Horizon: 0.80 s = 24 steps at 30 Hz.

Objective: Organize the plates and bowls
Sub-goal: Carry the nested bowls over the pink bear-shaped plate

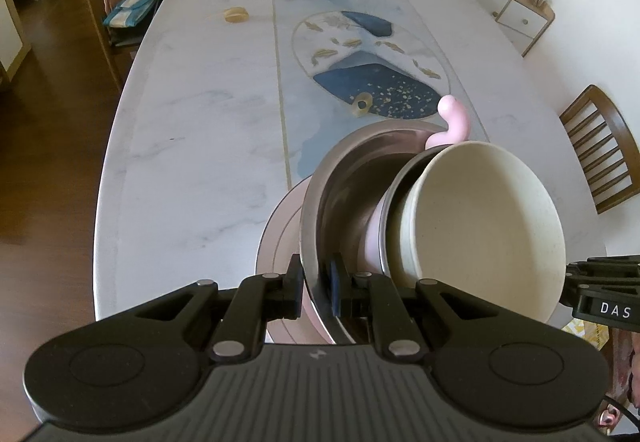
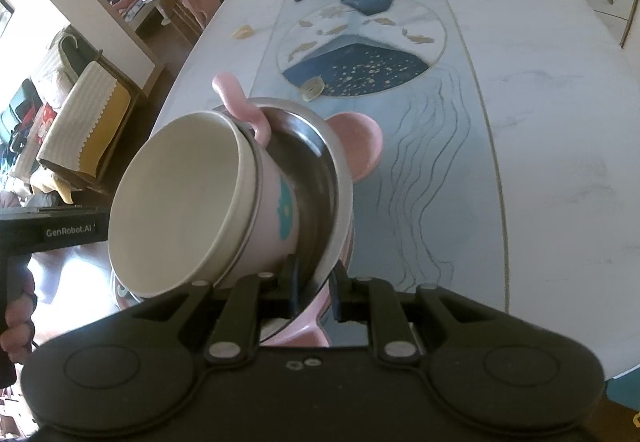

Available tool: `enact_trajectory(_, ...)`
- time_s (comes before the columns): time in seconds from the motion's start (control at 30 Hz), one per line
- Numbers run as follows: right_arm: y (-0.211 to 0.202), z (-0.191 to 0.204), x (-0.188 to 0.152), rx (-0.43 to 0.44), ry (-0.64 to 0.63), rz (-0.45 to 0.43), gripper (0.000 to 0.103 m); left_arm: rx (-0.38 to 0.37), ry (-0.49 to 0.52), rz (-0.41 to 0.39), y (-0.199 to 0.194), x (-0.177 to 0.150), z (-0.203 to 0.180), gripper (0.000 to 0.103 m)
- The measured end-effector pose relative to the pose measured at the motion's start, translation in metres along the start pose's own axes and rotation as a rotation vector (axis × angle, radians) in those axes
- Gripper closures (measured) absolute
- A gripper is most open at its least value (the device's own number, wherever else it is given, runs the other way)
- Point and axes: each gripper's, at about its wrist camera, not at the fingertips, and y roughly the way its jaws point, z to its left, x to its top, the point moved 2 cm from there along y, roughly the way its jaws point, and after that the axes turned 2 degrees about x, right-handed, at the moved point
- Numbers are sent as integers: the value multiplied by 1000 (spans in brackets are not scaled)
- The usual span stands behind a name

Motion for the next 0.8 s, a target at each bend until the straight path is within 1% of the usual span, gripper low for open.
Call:
enact_trajectory(0.33,11,-1,-8,-24,5,14,86,-4,18,5,13,-6,2,91)
enact_trajectory(0.47,16,-2,-12,-30,8,27,86,-3,16,18,20,-9,3,91)
enact_trajectory(0.6,16,-1,-12,-37,-1,17,86,-4,26,5,22,-10,1,91)
enact_trajectory(0.8,15,-1,-12,-47,-7,15,84,-15,20,10,24,-10,3,91)
